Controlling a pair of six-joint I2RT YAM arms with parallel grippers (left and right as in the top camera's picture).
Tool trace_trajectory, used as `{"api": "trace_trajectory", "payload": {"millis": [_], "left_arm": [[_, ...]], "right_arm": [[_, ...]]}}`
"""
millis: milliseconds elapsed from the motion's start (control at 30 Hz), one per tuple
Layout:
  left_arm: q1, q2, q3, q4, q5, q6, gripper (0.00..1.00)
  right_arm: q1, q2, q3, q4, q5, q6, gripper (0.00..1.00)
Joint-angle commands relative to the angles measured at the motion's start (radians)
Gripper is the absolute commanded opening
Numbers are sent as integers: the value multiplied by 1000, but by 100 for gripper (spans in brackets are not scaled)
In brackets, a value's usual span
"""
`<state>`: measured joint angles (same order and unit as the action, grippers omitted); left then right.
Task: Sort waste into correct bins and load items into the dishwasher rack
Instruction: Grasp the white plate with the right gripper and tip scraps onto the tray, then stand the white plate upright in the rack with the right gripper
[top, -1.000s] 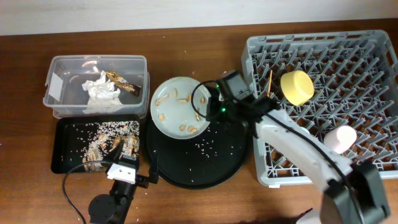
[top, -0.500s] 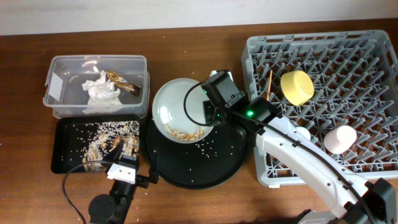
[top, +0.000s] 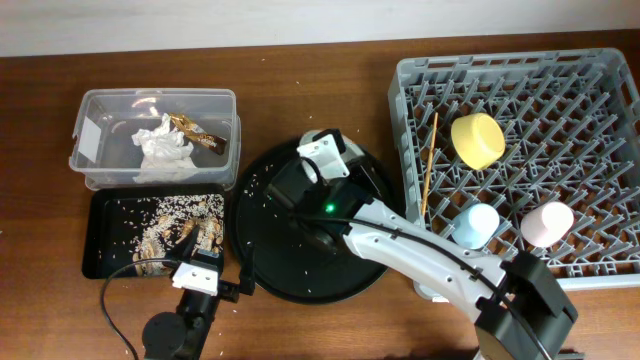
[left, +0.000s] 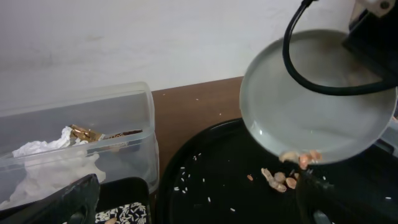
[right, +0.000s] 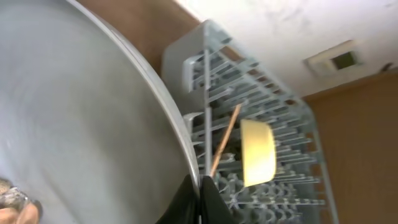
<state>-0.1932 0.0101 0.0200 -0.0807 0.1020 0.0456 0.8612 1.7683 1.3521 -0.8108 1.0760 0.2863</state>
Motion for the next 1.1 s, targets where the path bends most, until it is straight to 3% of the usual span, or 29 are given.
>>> {"api": "trace_trajectory", "payload": {"millis": [0, 100, 167, 267, 367, 567, 767, 867, 1067], "left_arm": [[6, -5, -6, 2, 10, 8, 99], [6, -5, -6, 2, 10, 8, 99], [6, -5, -6, 2, 10, 8, 99], [6, -5, -6, 2, 10, 8, 99], [6, -5, -6, 2, 10, 8, 99], [6, -5, -6, 2, 10, 8, 99], [6, -5, -6, 2, 10, 8, 99], [6, -5, -6, 2, 10, 8, 99], [6, -5, -6, 2, 10, 8, 99]], "right_arm": [[10, -14, 21, 3, 119, 2, 4], [-5, -41, 24, -5, 68, 123, 4], [-26, -104, 29, 11, -16, 120, 4], [13, -140, 30, 77, 58, -170, 4], [19, -148, 31, 49, 88, -136, 4], [-229, -210, 61, 74, 169, -131, 4], [-488, -211, 61, 153, 135, -388, 4], [-554, -208, 61, 251, 27, -498, 4], [-591, -122, 60, 223, -56, -491, 7]]}}
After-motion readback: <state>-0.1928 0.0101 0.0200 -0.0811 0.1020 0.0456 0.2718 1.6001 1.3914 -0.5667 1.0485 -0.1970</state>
